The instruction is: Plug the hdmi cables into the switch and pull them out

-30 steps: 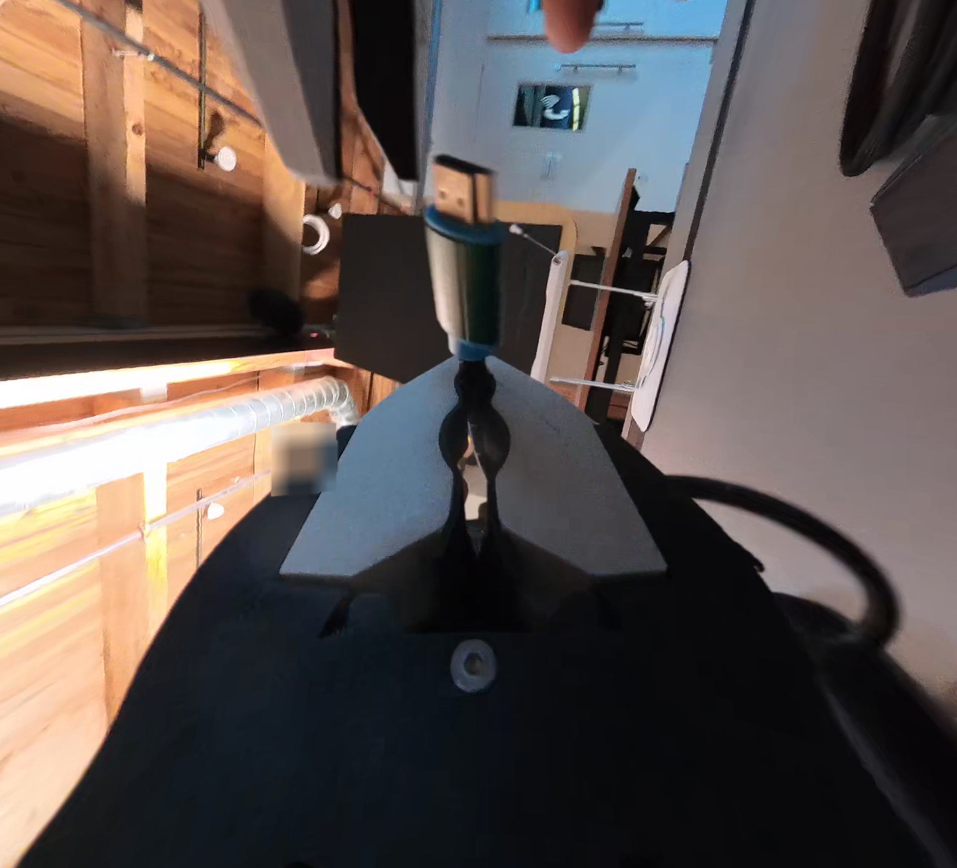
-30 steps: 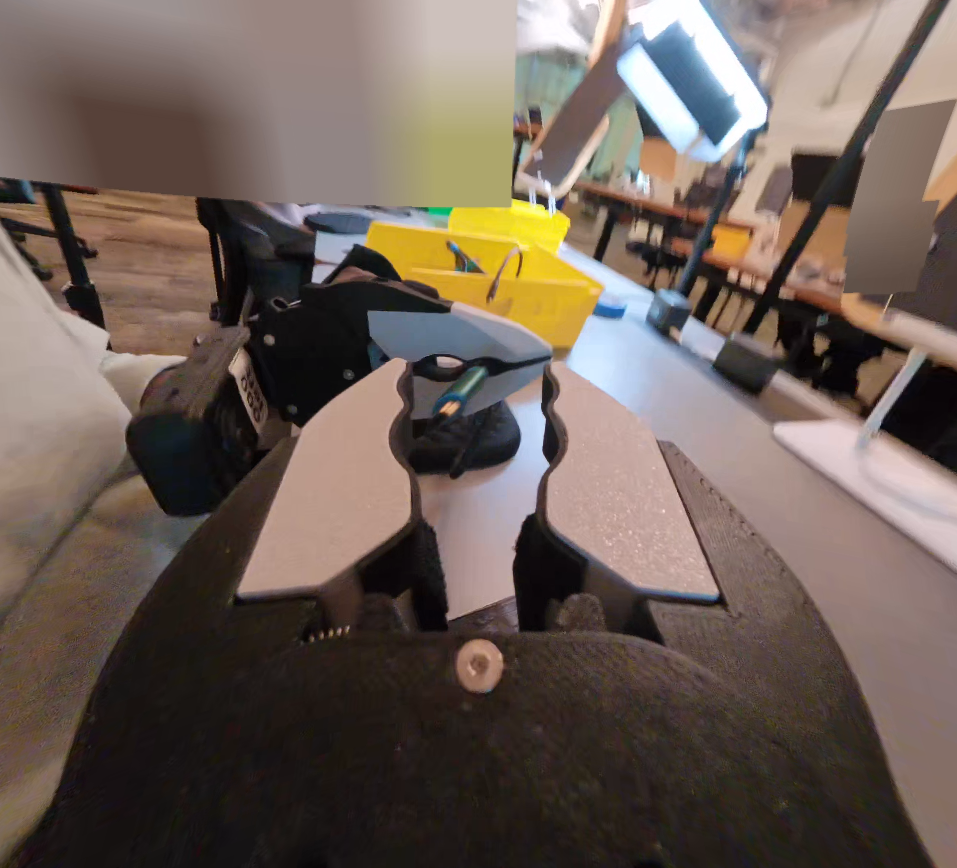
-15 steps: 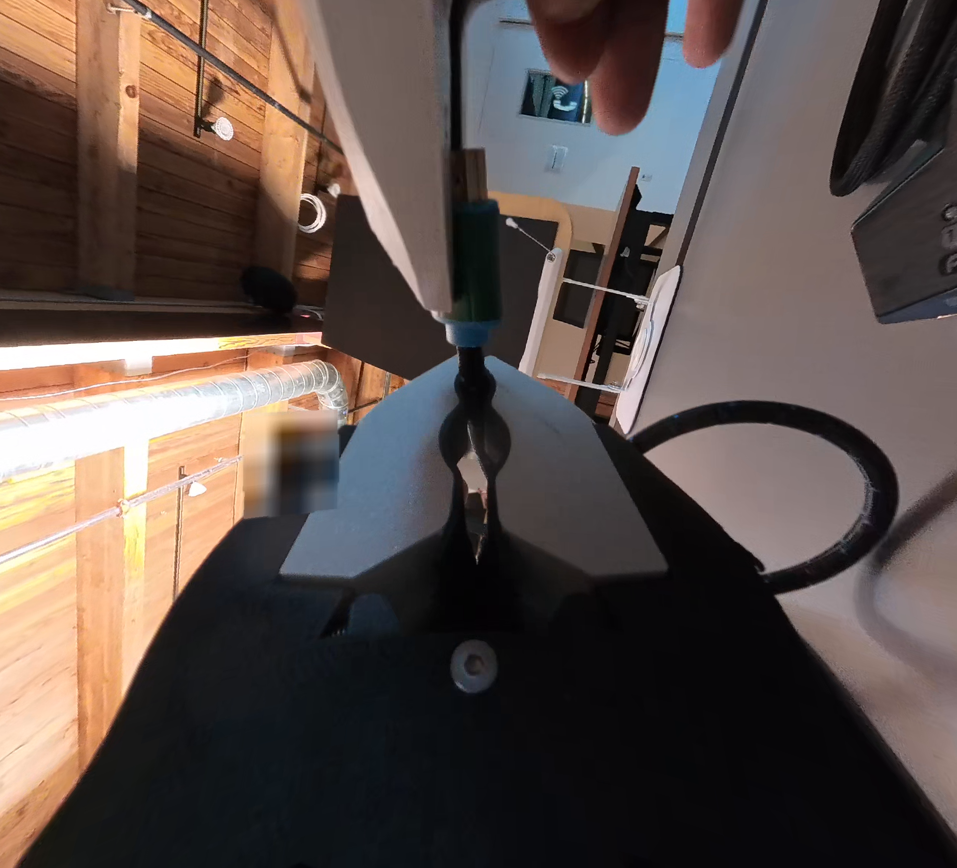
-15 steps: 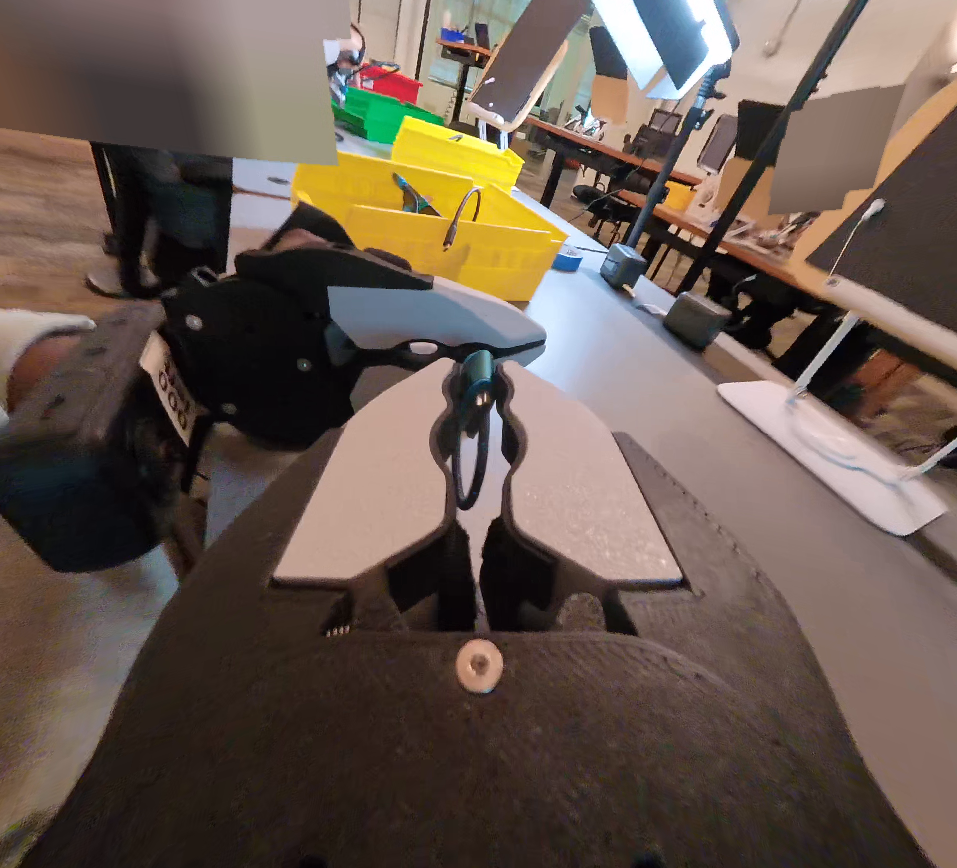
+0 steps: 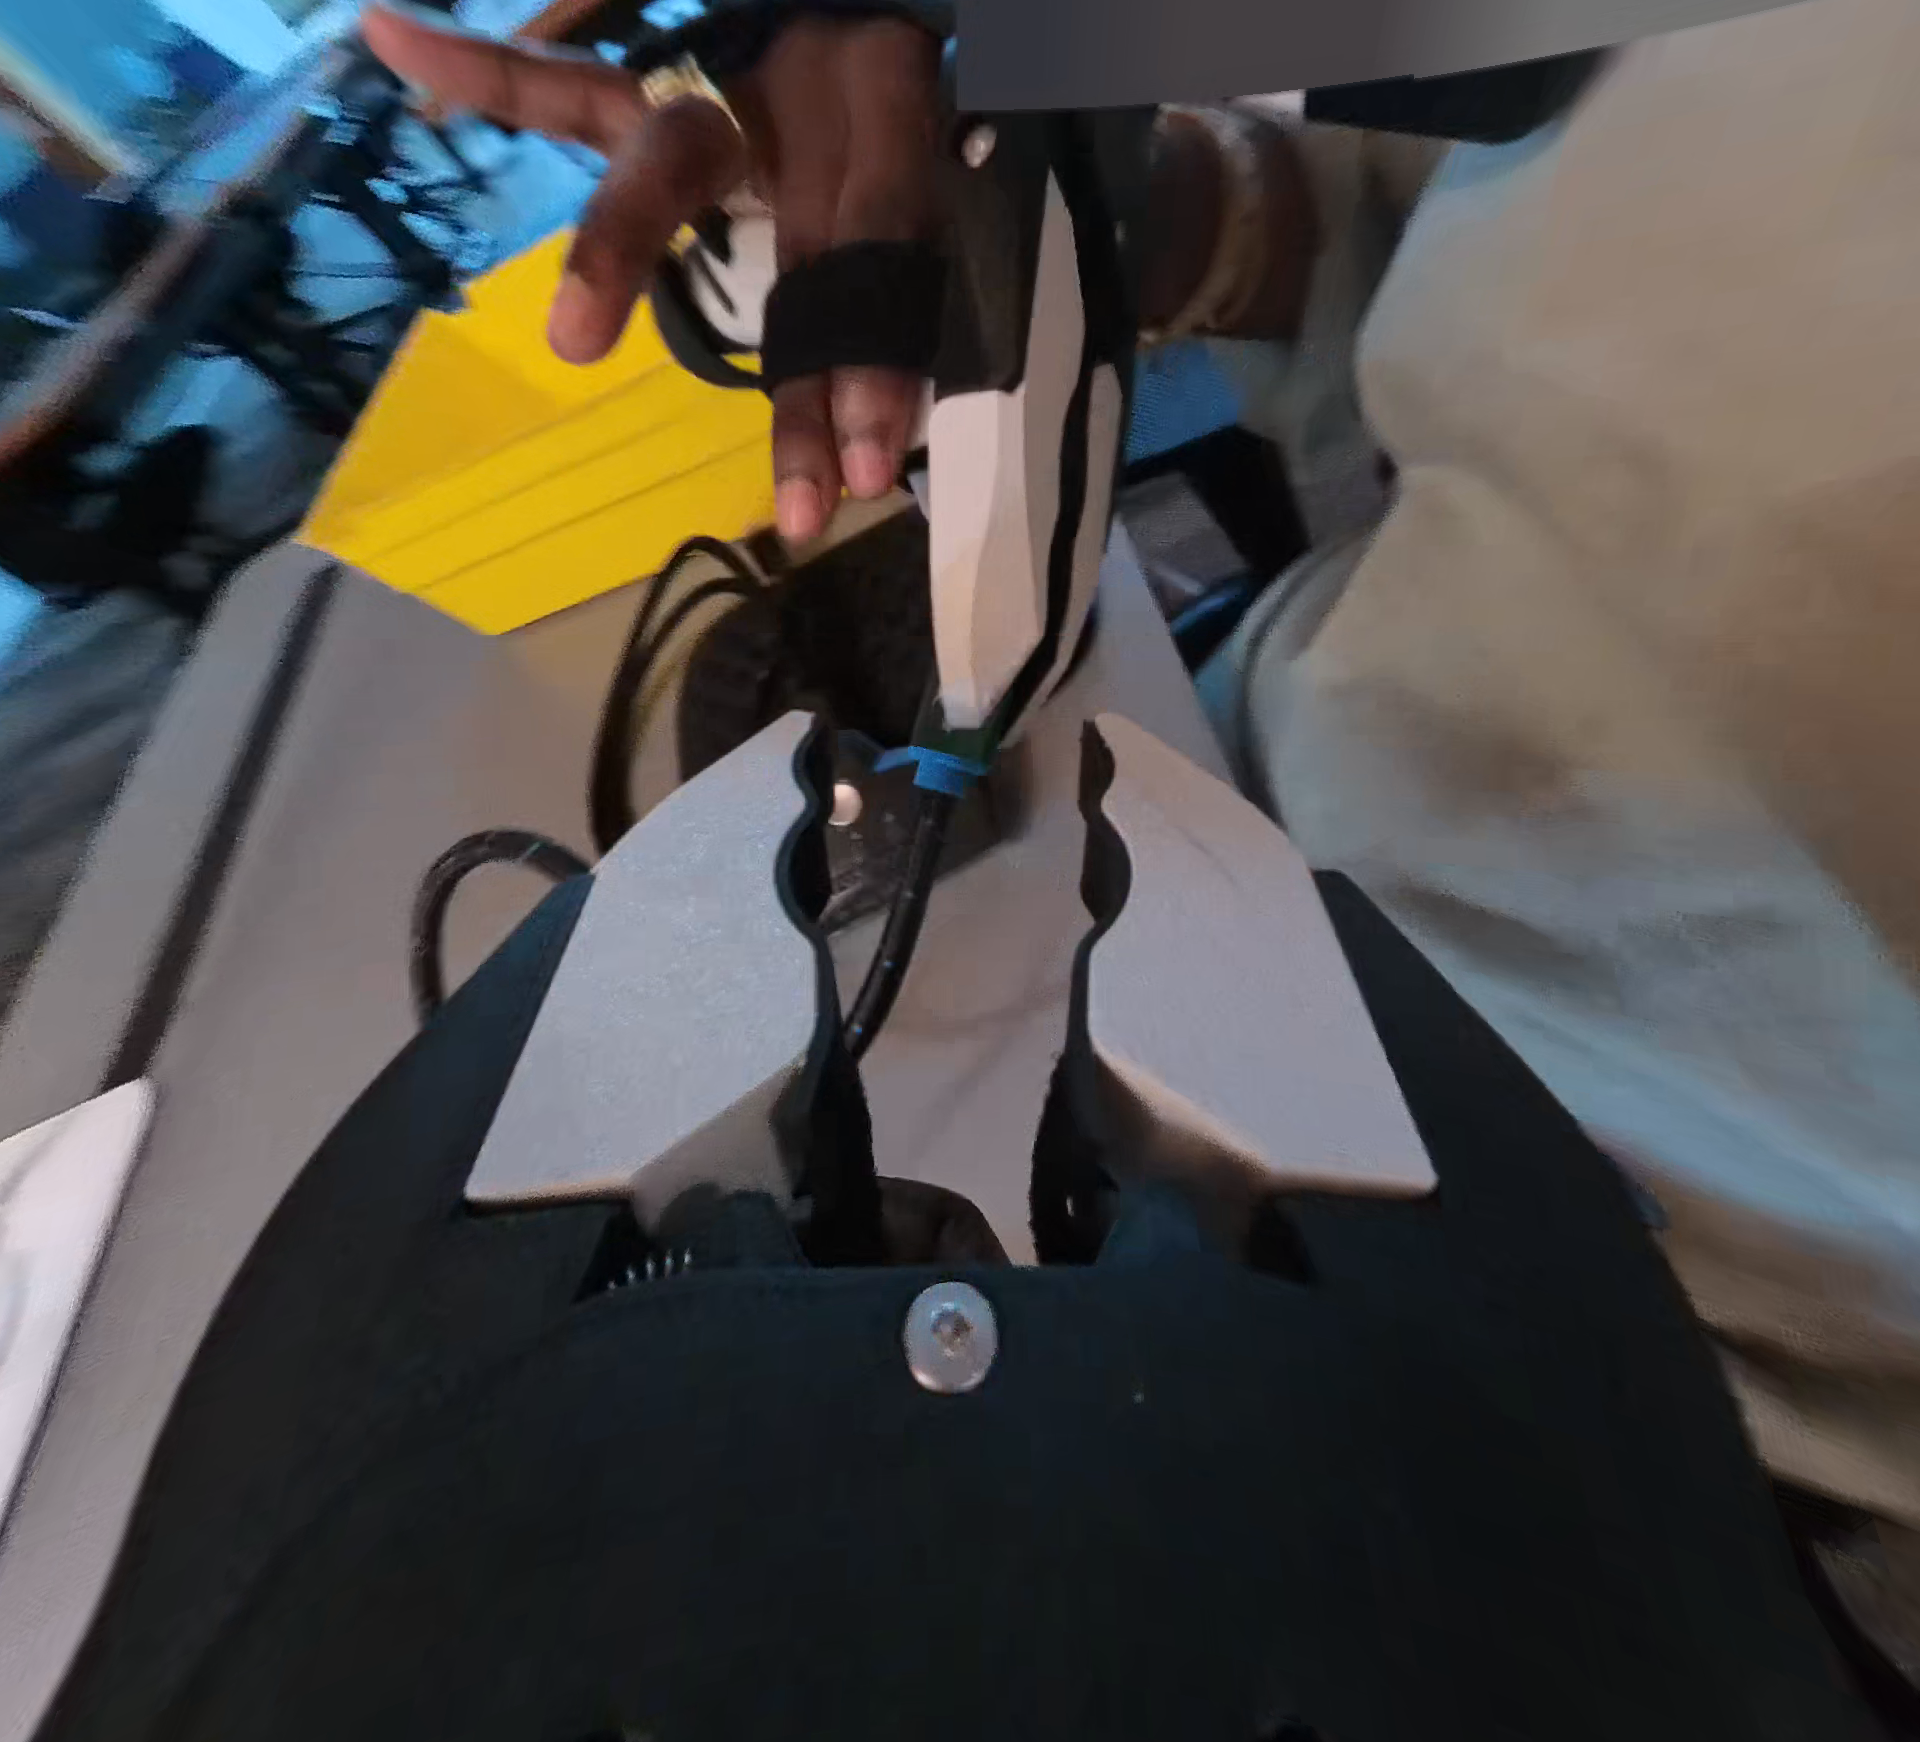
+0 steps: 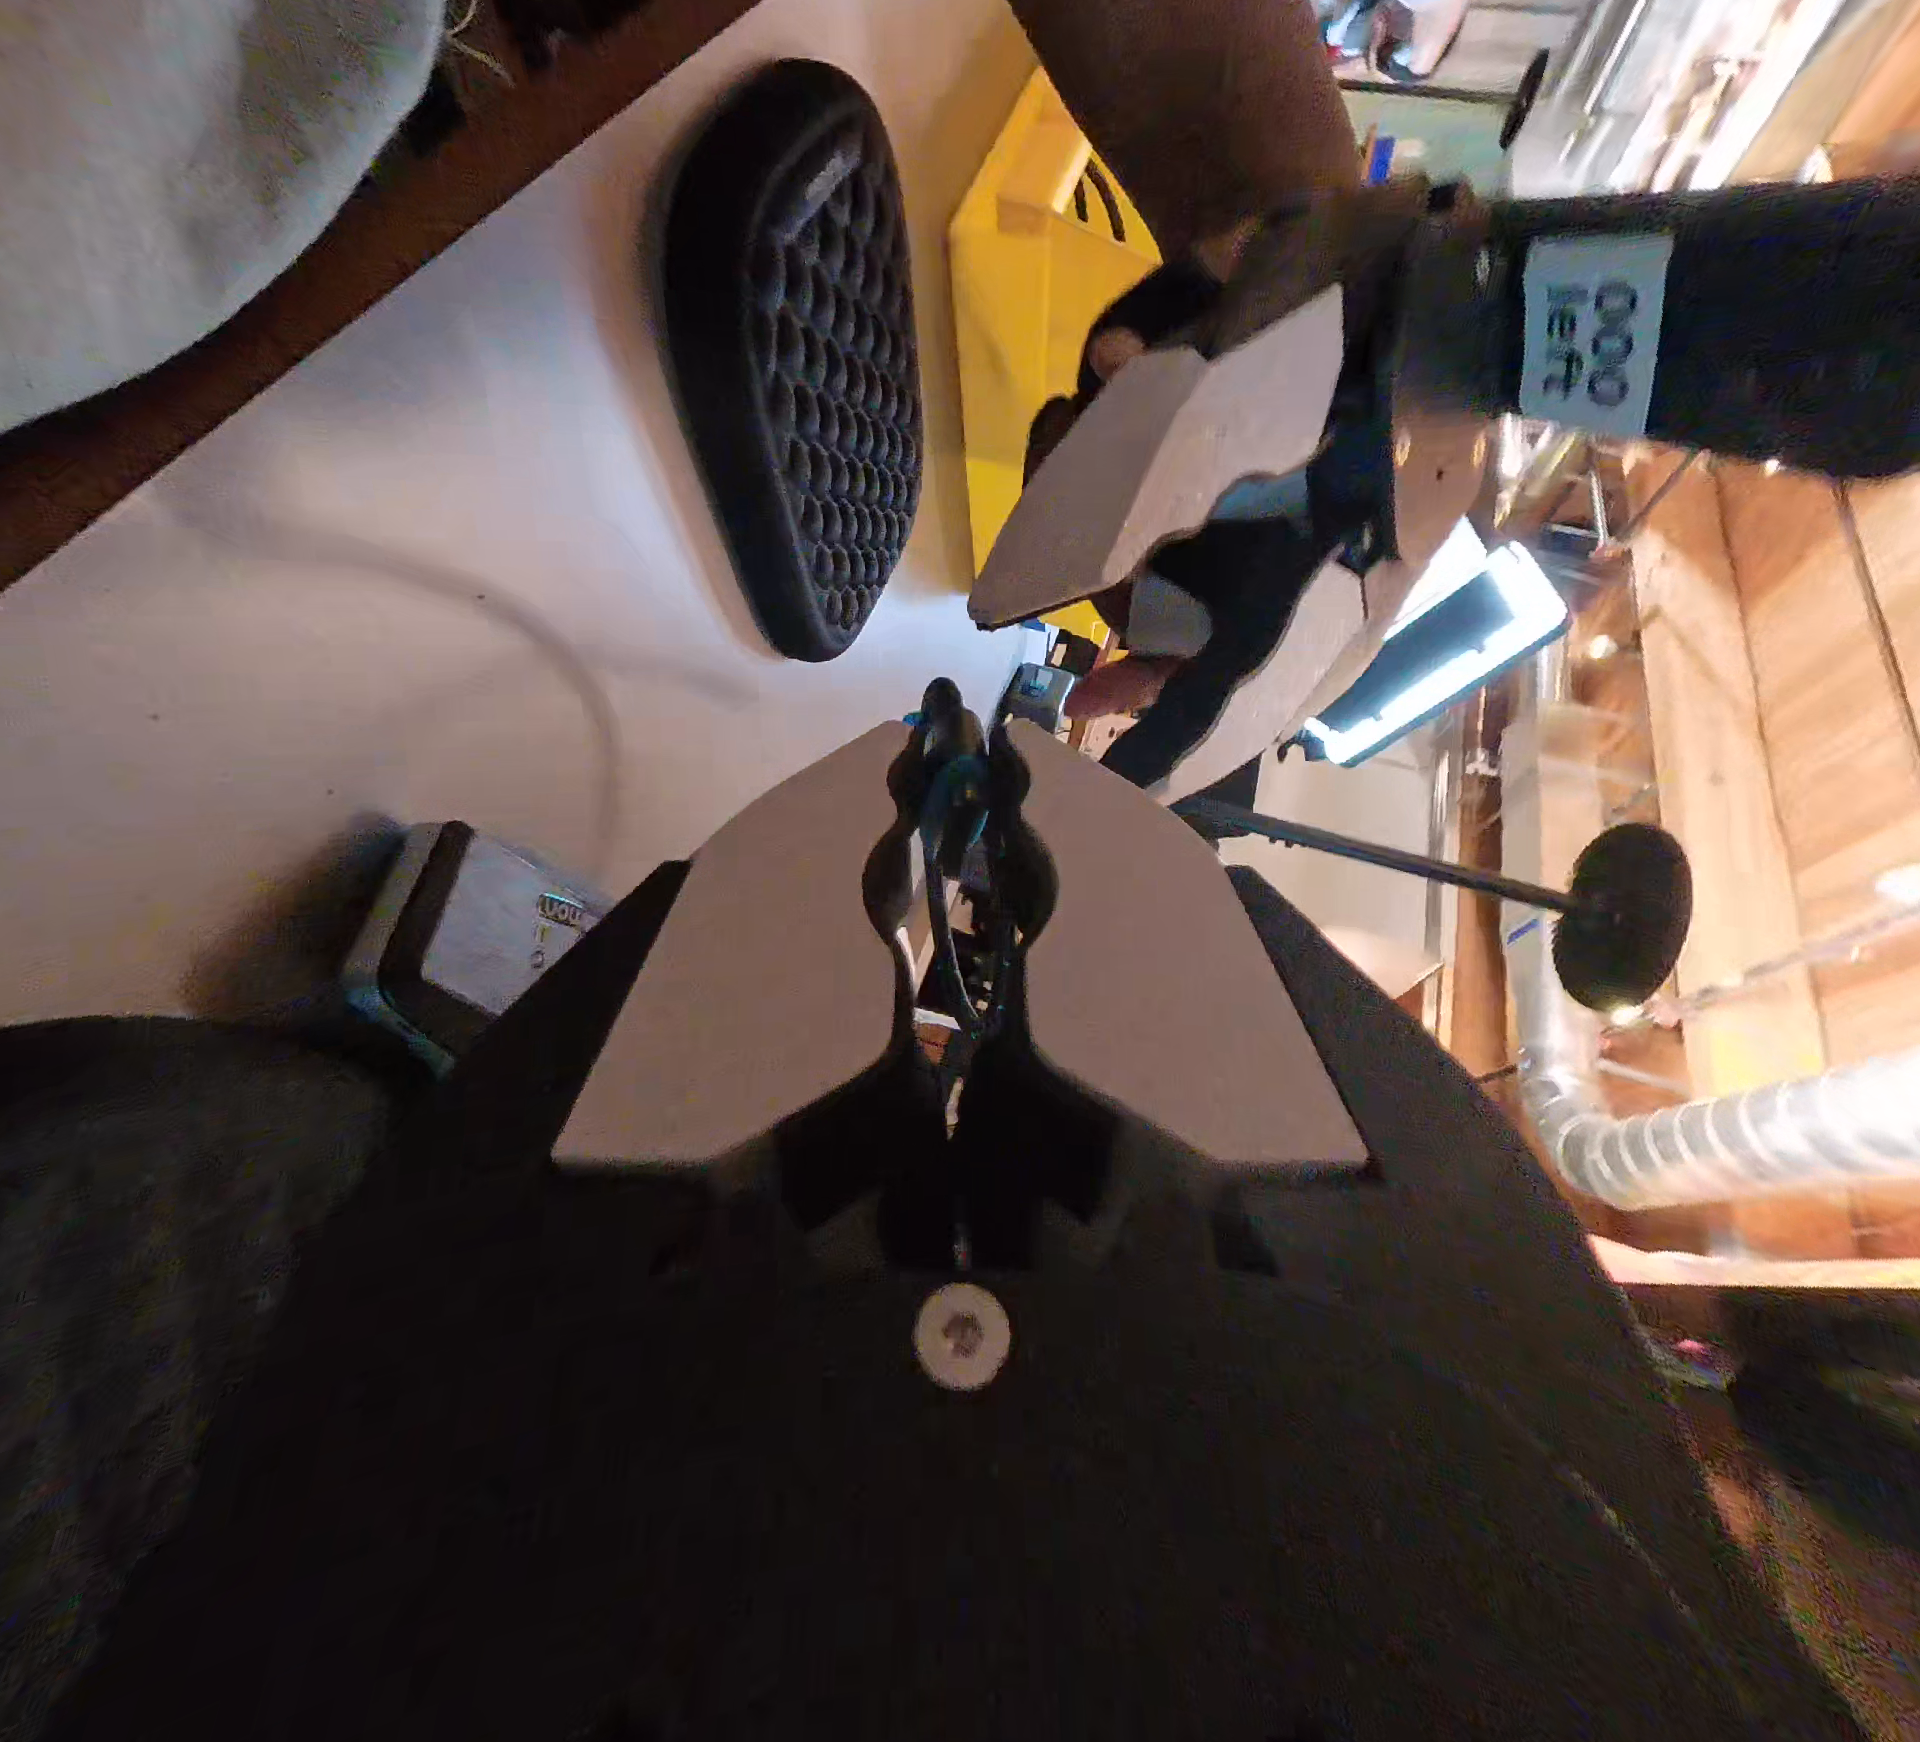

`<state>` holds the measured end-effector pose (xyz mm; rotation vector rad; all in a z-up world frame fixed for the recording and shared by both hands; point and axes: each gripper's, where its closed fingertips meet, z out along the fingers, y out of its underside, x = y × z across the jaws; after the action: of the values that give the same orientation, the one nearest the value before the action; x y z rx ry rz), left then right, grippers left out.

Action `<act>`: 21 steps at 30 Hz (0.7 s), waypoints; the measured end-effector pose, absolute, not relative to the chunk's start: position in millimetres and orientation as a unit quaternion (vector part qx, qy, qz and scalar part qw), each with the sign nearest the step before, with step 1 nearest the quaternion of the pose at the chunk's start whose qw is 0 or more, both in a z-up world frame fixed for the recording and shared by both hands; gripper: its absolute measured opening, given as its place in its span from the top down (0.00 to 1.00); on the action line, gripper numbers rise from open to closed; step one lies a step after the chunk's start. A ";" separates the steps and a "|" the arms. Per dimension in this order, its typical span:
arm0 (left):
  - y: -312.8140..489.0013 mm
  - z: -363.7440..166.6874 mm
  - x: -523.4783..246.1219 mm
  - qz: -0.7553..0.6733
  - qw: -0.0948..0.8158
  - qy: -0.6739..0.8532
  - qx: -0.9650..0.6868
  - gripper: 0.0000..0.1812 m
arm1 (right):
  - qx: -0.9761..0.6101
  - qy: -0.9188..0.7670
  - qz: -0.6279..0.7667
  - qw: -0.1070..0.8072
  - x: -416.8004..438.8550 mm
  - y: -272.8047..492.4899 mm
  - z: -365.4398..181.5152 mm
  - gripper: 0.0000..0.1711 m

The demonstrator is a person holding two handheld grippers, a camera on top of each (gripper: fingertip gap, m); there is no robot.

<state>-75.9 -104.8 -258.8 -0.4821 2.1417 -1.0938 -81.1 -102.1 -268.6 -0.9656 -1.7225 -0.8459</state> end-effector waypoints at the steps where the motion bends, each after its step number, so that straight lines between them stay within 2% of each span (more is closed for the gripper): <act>1: -105.0 -264.0 -77.2 -0.419 0.304 0.837 -0.179 0.75 | -0.382 -0.716 -0.352 0.467 -83.9 -103.5 -268.8 0.93; 5: -111.8 -282.7 -79.8 -0.430 0.190 0.865 -0.175 0.83 | -0.348 -0.735 -0.359 0.459 -90.7 -107.6 -263.5 0.93; 9: -113.9 -278.9 -76.9 -0.471 0.192 0.844 -0.169 0.92 | -0.342 -0.737 -0.350 0.465 -90.7 -110.3 -261.9 0.93; 13: -114.6 -276.1 -78.3 -0.500 0.189 0.826 -0.178 0.94 | -0.345 -0.729 -0.343 0.482 -91.2 -111.9 -259.7 0.93; 17: -92.3 -285.5 -57.8 -0.397 0.297 0.832 -0.248 0.94 | -0.429 -0.681 -0.300 0.511 -72.4 -99.4 -265.9 0.90; 21: -50.5 -292.4 -45.5 -0.187 0.459 0.814 -0.302 0.94 | -0.600 -0.530 -0.069 0.595 -55.1 -89.5 -268.1 0.75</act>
<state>-45.5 -50.5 -292.4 -0.7435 2.0044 -0.4614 -55.1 -89.5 -268.1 -1.3942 -1.2305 -0.1597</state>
